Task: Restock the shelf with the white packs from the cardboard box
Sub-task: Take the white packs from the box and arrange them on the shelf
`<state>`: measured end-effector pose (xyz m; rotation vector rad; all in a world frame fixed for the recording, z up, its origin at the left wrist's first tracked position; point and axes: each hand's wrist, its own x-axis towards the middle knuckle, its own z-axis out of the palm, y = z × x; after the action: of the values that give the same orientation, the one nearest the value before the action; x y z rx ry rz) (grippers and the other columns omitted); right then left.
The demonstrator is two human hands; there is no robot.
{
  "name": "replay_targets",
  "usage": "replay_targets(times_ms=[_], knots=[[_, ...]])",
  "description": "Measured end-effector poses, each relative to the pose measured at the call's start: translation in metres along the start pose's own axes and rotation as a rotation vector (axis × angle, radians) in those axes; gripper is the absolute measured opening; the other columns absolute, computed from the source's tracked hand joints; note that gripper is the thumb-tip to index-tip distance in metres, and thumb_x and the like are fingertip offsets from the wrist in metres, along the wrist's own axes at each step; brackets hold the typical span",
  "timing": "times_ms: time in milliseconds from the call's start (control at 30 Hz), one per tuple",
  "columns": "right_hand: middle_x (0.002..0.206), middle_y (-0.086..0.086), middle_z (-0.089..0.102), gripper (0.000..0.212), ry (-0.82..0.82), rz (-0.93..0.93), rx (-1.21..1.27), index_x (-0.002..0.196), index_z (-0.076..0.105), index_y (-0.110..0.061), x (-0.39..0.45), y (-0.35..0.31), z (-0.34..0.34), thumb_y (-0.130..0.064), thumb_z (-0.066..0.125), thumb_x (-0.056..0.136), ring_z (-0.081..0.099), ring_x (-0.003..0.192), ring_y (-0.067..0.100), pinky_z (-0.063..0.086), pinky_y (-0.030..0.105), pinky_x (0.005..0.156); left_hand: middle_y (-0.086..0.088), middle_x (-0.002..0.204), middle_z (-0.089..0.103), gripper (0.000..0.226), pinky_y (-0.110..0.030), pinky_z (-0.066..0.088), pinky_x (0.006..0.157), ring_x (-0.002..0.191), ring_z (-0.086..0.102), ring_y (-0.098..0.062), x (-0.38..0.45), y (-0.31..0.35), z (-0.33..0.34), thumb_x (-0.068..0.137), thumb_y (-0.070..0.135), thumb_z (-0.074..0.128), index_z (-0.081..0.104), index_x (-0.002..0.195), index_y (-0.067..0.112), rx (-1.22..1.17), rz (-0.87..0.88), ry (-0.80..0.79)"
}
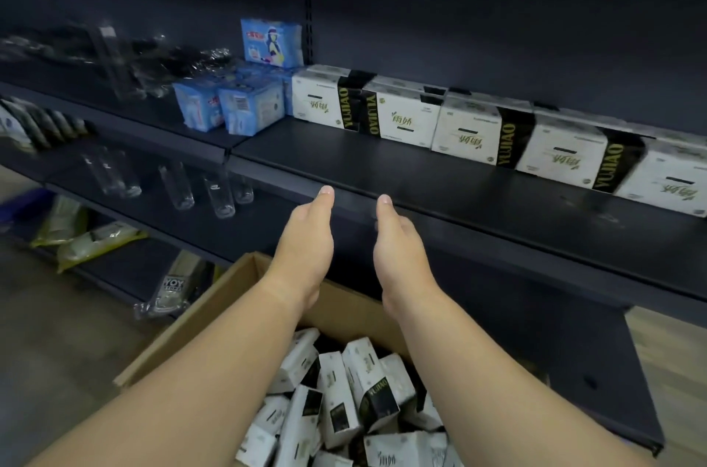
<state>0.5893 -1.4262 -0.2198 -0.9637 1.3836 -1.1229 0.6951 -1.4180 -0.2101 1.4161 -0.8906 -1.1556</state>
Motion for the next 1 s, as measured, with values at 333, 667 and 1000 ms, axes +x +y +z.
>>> replay_targets(times_ms=[333, 667, 1000], knots=[[0.100, -0.012, 0.051, 0.036, -0.145, 0.170, -0.117, 0.114, 0.047, -0.031, 0.012, 0.069, 0.003, -0.061, 0.036, 0.098, 0.044, 0.082, 0.000, 0.033, 0.032, 0.087, 0.003, 0.144, 0.045, 0.063, -0.047, 0.032, 0.112, 0.132, 0.044, -0.021, 0.005, -0.064, -0.032, 0.096, 0.059, 0.040, 0.038, 0.146, 0.020, 0.087, -0.196, 0.117], [0.139, -0.005, 0.052, 0.066, -0.049, 0.447, -0.179, 0.142, 0.045, -0.030, 0.042, 0.134, 0.033, -0.071, 0.038, 0.091, 0.049, 0.126, 0.021, 0.037, 0.037, 0.102, 0.006, 0.132, 0.051, 0.067, -0.042, 0.029, 0.112, 0.126, 0.043, -0.019, 0.055, -0.131, -0.064, 0.090, 0.070, 0.037, 0.041, 0.142, 0.029, 0.274, -0.384, -0.004], [0.131, 0.000, 0.054, 0.061, 0.083, 0.752, -0.102, 0.132, 0.050, -0.022, 0.065, 0.211, 0.079, -0.068, 0.037, 0.094, 0.050, 0.121, 0.026, 0.036, 0.045, 0.111, 0.002, 0.112, 0.059, 0.056, -0.043, 0.042, 0.102, 0.107, 0.056, -0.022, 0.113, -0.194, -0.124, 0.093, 0.063, 0.042, 0.050, 0.128, 0.020, 0.410, -0.630, -0.131]])
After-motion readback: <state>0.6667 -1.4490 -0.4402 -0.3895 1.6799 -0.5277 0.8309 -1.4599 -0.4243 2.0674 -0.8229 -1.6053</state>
